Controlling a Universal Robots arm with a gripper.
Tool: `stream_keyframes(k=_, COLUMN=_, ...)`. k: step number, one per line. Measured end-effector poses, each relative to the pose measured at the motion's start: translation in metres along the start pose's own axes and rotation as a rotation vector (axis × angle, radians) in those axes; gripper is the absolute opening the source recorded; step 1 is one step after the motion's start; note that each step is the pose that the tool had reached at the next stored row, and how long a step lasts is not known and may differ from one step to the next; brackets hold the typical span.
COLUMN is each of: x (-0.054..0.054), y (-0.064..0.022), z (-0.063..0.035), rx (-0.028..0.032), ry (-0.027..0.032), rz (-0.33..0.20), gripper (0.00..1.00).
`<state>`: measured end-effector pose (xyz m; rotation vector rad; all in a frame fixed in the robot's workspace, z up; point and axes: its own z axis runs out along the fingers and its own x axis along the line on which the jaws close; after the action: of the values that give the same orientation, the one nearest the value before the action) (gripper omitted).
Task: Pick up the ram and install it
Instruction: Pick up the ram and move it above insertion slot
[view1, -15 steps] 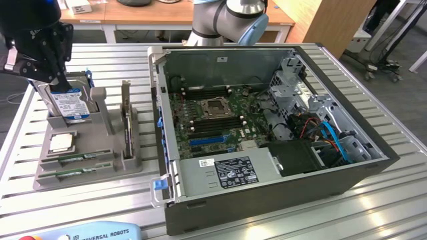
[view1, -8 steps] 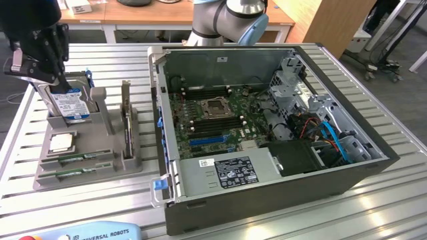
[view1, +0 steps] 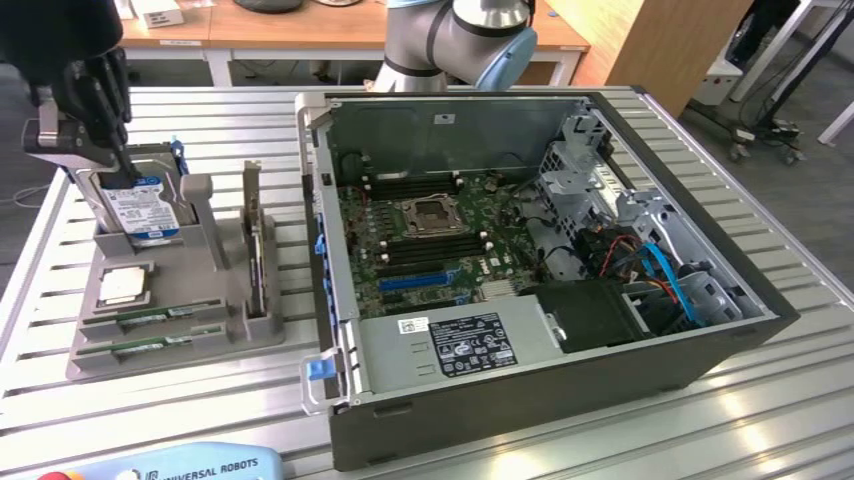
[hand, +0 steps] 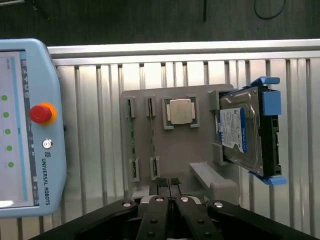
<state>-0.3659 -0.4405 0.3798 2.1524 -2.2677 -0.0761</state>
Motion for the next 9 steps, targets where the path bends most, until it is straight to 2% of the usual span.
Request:
stream_keyframes(k=3, x=0.0000, y=0.0000, z=0.0003, rx=-0.0013, ry=0.0024, rz=-0.053, gripper=0.10)
stream_keyframes(k=9, x=0.0000, y=0.0000, z=0.0004, rx=-0.0014, ry=0.0027, rz=-0.060, gripper=0.10)
